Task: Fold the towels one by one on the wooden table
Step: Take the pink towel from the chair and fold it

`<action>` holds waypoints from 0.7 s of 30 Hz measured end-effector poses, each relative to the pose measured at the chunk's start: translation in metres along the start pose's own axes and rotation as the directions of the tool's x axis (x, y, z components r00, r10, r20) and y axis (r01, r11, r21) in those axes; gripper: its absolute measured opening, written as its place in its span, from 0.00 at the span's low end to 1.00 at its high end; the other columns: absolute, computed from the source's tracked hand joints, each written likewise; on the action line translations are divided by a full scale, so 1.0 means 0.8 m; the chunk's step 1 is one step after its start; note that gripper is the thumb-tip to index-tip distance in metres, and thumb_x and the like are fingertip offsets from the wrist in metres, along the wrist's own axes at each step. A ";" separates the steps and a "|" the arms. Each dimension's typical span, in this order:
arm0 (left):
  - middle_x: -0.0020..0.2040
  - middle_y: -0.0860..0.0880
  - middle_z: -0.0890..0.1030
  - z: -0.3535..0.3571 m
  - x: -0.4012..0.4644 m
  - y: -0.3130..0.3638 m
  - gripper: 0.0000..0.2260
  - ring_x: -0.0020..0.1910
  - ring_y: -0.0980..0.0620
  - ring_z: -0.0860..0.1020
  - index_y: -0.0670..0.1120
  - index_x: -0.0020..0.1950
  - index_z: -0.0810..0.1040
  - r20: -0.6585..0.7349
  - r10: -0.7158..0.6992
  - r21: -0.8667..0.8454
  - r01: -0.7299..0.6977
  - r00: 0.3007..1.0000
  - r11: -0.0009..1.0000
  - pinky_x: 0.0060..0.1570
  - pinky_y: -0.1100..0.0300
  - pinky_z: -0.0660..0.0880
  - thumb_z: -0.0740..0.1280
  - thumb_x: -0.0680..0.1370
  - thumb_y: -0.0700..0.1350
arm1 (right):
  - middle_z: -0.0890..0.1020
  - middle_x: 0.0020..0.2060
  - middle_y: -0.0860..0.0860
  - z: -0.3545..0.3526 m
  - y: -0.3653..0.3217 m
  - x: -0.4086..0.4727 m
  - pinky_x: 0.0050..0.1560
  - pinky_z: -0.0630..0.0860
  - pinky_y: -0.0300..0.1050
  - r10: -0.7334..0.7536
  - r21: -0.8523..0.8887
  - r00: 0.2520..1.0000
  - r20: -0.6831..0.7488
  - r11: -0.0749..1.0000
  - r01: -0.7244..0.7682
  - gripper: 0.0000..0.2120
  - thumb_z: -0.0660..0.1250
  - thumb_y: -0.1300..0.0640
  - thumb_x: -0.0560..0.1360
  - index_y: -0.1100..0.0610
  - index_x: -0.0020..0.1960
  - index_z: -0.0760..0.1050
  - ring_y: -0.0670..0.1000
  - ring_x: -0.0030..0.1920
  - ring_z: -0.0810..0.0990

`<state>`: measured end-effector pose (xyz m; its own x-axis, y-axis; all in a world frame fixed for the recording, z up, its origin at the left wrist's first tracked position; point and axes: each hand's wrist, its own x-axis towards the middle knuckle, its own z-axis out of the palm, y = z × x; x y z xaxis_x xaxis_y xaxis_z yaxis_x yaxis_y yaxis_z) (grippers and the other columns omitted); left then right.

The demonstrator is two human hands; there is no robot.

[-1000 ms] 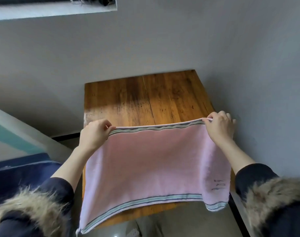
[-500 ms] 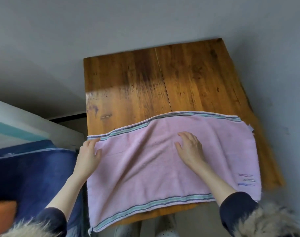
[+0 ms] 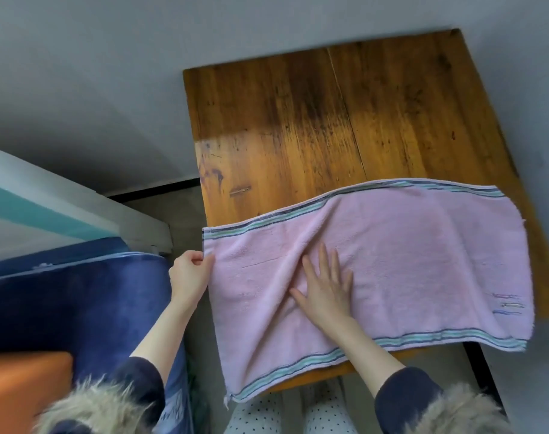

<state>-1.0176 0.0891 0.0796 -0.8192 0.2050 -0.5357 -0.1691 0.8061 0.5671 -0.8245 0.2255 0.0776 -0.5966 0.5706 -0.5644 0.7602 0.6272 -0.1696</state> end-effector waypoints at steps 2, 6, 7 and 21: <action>0.37 0.48 0.80 -0.015 0.000 0.005 0.07 0.40 0.44 0.79 0.44 0.43 0.78 -0.021 0.024 -0.009 -0.024 0.999 1.000 0.45 0.49 0.79 0.64 0.75 0.47 | 0.38 0.76 0.51 -0.005 0.001 0.005 0.69 0.45 0.67 -0.019 0.026 0.999 0.032 0.999 0.018 0.35 0.57 0.38 0.75 0.45 0.76 0.46 0.56 0.75 0.35; 0.37 0.45 0.80 -0.064 0.018 0.024 0.06 0.41 0.42 0.80 0.43 0.45 0.77 -0.103 0.092 -0.034 -0.096 0.990 0.995 0.48 0.45 0.78 0.64 0.75 0.45 | 0.41 0.76 0.47 -0.025 -0.006 0.023 0.69 0.45 0.67 -0.124 0.100 0.984 0.127 0.989 0.111 0.33 0.59 0.41 0.75 0.42 0.75 0.48 0.55 0.75 0.37; 0.37 0.45 0.81 -0.075 0.023 0.033 0.06 0.39 0.42 0.80 0.43 0.45 0.77 -0.105 0.108 -0.062 -0.115 0.989 0.991 0.47 0.45 0.78 0.64 0.75 0.45 | 0.43 0.76 0.47 -0.032 -0.013 0.028 0.70 0.47 0.66 -0.130 0.152 0.984 0.119 0.982 0.111 0.32 0.60 0.42 0.76 0.44 0.75 0.50 0.54 0.76 0.40; 0.37 0.37 0.81 0.002 -0.047 0.168 0.08 0.29 0.48 0.82 0.32 0.45 0.75 0.540 0.051 -0.304 0.138 0.840 0.943 0.36 0.56 0.81 0.59 0.76 0.36 | 0.77 0.39 0.47 -0.026 -0.089 -0.036 0.42 0.77 0.45 0.151 0.957 0.964 0.220 0.159 -0.243 0.10 0.70 0.50 0.72 0.55 0.46 0.73 0.50 0.44 0.78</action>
<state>-1.0089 0.1908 0.1752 -0.4007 0.5136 -0.7587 -0.4390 0.6192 0.6510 -0.8667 0.1756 0.1229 -0.4039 0.5282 -0.7469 0.5116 -0.5465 -0.6630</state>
